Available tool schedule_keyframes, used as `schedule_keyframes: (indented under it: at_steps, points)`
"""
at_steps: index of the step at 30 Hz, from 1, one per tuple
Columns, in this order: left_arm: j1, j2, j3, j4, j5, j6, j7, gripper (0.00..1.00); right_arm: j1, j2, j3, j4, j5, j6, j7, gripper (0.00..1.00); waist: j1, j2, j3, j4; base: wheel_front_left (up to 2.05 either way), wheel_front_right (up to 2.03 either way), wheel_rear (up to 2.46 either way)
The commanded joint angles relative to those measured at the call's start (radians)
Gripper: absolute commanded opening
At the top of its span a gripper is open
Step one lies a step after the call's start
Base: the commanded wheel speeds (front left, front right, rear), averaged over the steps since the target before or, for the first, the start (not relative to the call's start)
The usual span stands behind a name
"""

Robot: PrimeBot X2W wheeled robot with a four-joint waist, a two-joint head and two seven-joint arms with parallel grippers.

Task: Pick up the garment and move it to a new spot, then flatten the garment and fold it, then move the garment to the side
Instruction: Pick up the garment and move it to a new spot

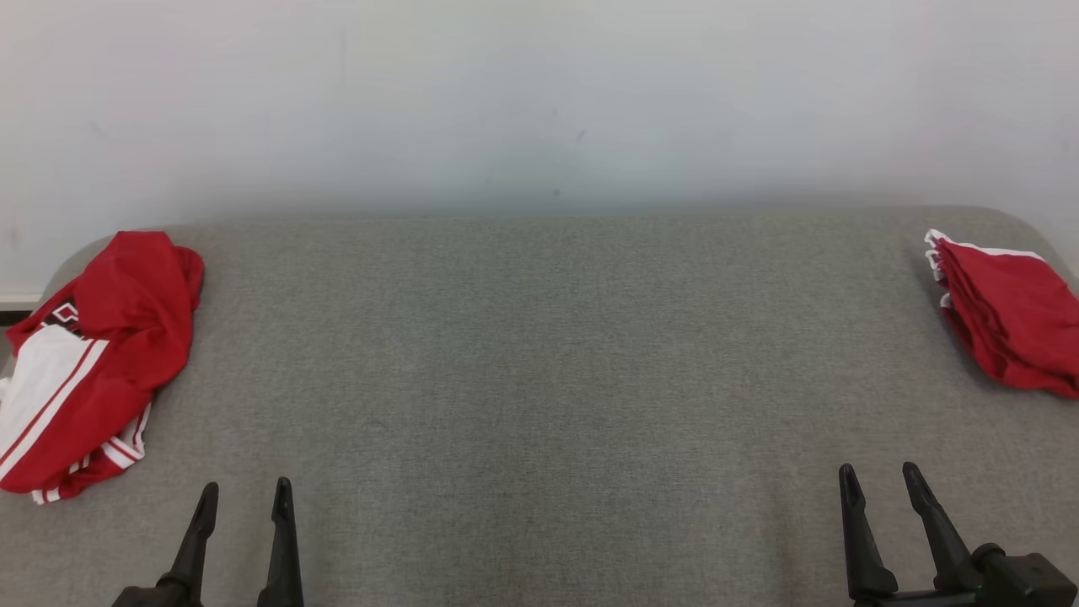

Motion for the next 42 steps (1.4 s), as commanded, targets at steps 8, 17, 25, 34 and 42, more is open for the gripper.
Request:
schedule_keyframes:
  at_steps: [8,17,25,34,42]
  points:
    - [-0.019,0.004,0.018,0.000,0.006,-0.005,-0.001,1.00,0.002,0.004,-0.011,-0.001,0.002,-0.003,-0.001,1.00,0.0000,0.0000,0.021,0.098,0.00,0.00,0.00]
    - [-0.035,0.002,0.029,0.003,-0.022,0.011,-0.001,1.00,-0.013,-0.002,-0.021,0.003,-0.005,-0.003,0.004,1.00,0.0000,0.0000,0.059,0.280,0.00,0.00,0.00]
    - [-0.038,0.001,0.035,0.019,-0.040,0.023,-0.001,1.00,-0.039,-0.032,-0.003,0.000,-0.010,-0.003,0.017,1.00,0.0000,0.0000,0.073,0.411,0.00,0.00,0.00]
    - [-0.004,0.001,0.064,0.000,-0.055,0.048,-0.001,1.00,-0.054,-0.041,0.020,-0.004,-0.015,-0.003,0.036,1.00,0.0000,0.0000,0.077,0.480,0.00,0.00,0.00]
    - [0.020,0.001,0.097,-0.022,-0.072,0.061,-0.001,1.00,-0.093,-0.060,0.056,0.018,0.002,-0.003,0.040,1.00,0.0000,0.0000,0.093,0.488,0.00,0.00,0.00]
